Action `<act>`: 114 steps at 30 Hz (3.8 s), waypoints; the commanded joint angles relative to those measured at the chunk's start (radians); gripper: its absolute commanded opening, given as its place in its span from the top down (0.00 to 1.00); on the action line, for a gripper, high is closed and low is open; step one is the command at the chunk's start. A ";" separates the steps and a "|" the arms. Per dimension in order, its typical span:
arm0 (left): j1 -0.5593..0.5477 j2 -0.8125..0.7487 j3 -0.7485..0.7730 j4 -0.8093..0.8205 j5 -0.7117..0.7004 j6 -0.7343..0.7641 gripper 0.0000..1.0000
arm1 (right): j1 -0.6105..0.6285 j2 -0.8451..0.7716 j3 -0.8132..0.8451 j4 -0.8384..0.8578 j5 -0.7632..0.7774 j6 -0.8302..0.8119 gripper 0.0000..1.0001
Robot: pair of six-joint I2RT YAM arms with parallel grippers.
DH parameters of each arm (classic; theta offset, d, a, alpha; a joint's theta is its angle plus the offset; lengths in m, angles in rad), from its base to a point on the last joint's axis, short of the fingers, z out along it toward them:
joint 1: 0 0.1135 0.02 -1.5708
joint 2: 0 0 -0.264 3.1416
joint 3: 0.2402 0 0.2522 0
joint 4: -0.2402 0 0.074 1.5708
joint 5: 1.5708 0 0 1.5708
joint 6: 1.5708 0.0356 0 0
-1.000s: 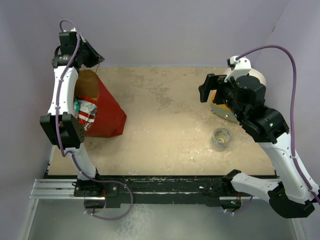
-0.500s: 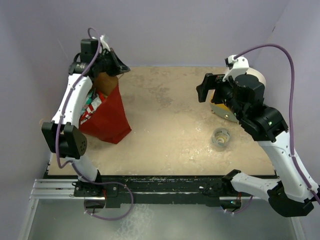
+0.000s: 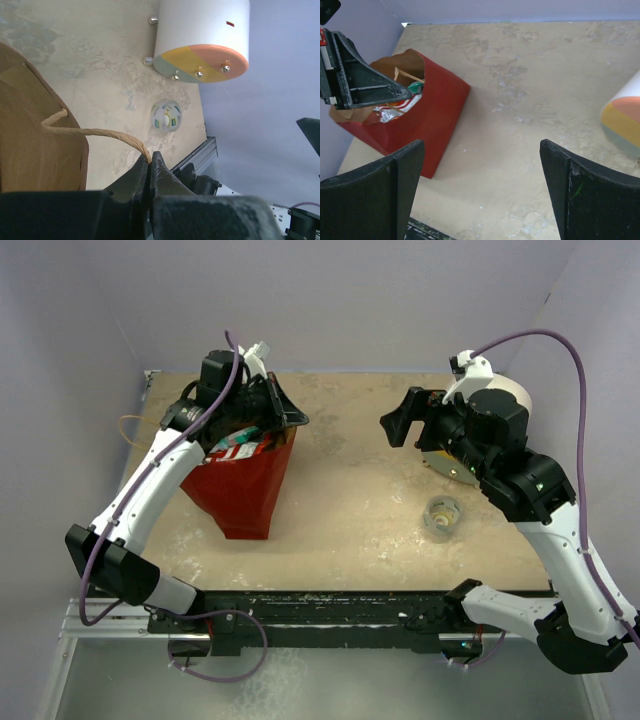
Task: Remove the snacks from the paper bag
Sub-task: Move the paper bag to the center of the board, then adjust the paper bag at the center of the board.
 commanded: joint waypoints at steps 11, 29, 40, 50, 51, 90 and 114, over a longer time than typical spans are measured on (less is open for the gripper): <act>-0.182 -0.044 0.021 0.135 -0.016 -0.125 0.83 | 0.003 0.013 -0.046 0.000 -0.101 0.216 0.04; -0.102 -0.192 0.308 -0.487 -0.173 0.327 0.01 | 0.034 0.219 -0.108 0.284 -0.375 0.555 0.11; -0.097 -0.245 0.377 -0.608 -0.347 0.441 0.01 | 0.134 0.303 -0.099 0.085 -0.199 0.828 0.52; -0.097 -0.228 0.413 -0.602 -0.562 0.244 0.01 | 0.122 0.292 -0.036 -0.116 -0.125 0.546 1.00; -0.095 -0.225 0.416 -0.610 -0.588 0.225 0.01 | 0.117 0.293 -0.016 -0.141 -0.101 0.509 1.00; 0.216 -0.199 -0.122 -0.366 -0.707 0.286 0.49 | 0.021 0.079 -0.102 -0.133 -0.064 0.256 1.00; 0.266 -0.230 0.290 -0.445 -0.840 0.337 1.00 | 0.089 0.308 0.026 0.143 -0.547 0.108 0.99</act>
